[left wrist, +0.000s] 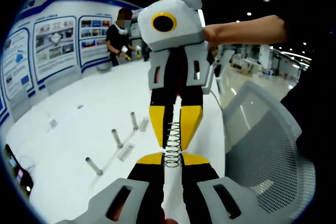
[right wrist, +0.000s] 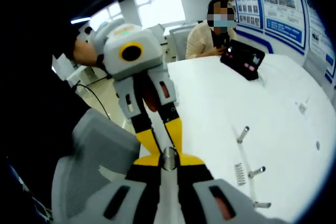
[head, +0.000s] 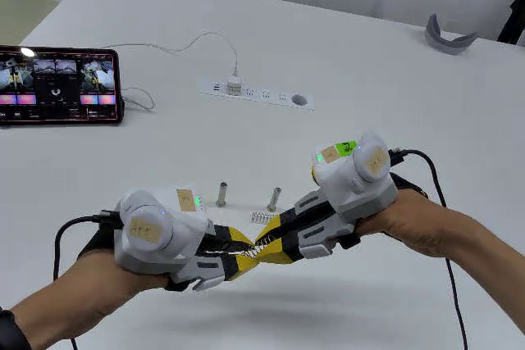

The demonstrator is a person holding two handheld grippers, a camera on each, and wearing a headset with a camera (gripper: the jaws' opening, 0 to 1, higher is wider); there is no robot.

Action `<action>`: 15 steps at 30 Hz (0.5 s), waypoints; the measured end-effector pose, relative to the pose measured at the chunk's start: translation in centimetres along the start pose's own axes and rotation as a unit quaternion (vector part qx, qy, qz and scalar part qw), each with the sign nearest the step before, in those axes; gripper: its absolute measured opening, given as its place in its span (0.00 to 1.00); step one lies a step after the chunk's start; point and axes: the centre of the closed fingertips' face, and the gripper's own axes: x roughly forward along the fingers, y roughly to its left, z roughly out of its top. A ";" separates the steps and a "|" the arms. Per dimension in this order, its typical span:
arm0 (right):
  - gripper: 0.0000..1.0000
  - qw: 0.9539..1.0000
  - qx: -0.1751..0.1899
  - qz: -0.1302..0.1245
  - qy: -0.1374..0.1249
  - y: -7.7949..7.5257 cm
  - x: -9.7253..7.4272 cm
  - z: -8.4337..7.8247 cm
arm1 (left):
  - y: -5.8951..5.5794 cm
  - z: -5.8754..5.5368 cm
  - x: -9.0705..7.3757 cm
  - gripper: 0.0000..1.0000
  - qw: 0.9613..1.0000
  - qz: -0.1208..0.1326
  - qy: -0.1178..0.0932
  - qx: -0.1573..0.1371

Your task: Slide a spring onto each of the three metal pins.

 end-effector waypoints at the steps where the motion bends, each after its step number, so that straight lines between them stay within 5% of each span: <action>1: 0.12 1.000 0.001 0.000 0.000 -0.1 0.1 0.0 | 0.1 -0.1 -0.1 0.12 1.000 0.002 0.001 0.000; 15: 0.12 1.000 0.014 -0.020 0.007 -2.0 0.1 -0.7 | 1.5 -2.2 -1.5 0.18 0.999 0.041 0.008 -0.030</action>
